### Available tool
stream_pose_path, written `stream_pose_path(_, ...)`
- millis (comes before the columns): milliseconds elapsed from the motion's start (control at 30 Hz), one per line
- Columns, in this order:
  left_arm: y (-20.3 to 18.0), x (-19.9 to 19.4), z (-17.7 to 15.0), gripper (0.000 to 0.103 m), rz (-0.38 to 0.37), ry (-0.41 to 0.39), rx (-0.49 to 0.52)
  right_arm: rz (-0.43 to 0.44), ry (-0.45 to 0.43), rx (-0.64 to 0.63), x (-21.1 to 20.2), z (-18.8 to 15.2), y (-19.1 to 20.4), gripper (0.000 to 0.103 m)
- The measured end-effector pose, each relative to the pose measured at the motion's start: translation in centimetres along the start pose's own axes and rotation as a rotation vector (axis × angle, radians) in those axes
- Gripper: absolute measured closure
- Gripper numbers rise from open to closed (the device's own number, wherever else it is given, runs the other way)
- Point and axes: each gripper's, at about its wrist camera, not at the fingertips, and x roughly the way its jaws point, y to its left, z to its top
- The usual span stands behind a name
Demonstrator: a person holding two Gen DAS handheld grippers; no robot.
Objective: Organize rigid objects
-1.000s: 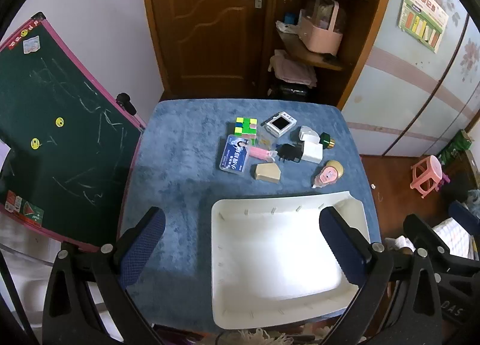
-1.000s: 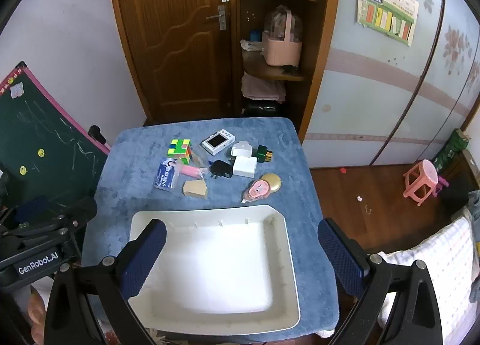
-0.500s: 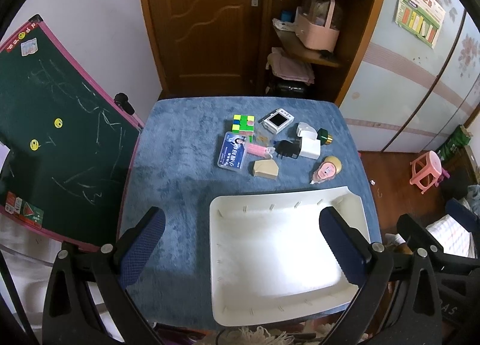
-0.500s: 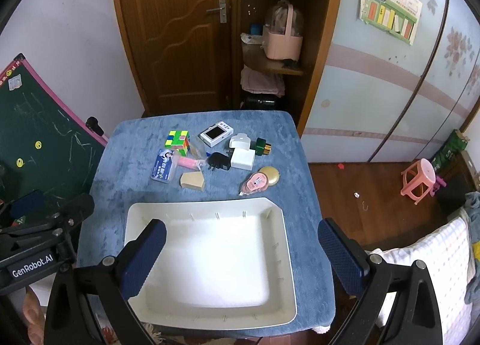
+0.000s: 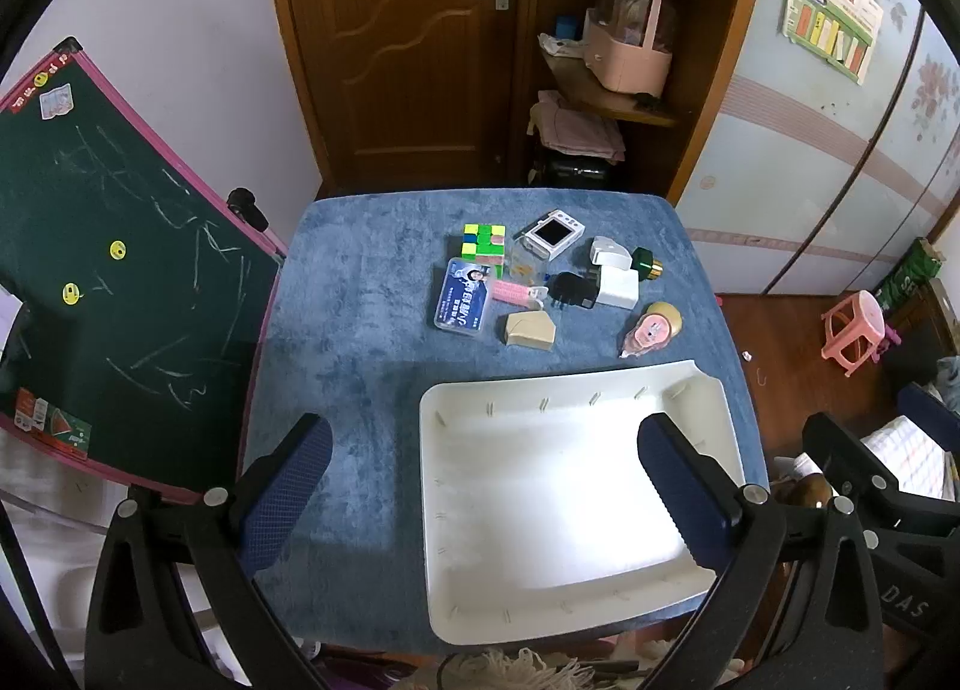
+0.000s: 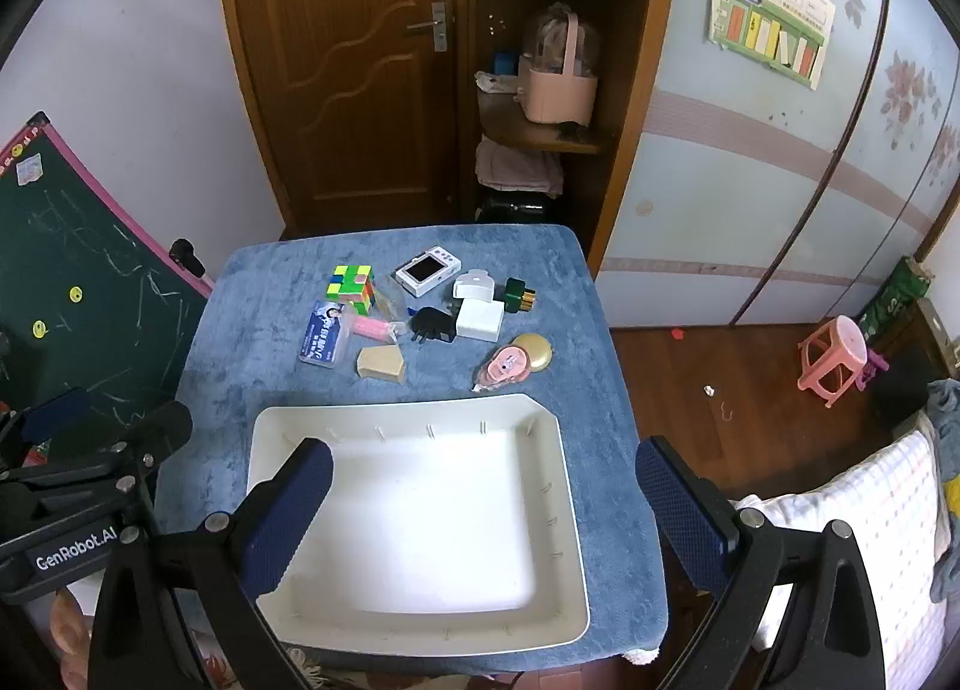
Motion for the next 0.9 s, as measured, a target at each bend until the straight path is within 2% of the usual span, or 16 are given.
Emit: stream_pose_path(900,1.2,-0.9,-0.3,0.001,-0.011,-0.003,0.002,0.005,-0.022,-0.005,-1.1,0.2,0.4,0.002)
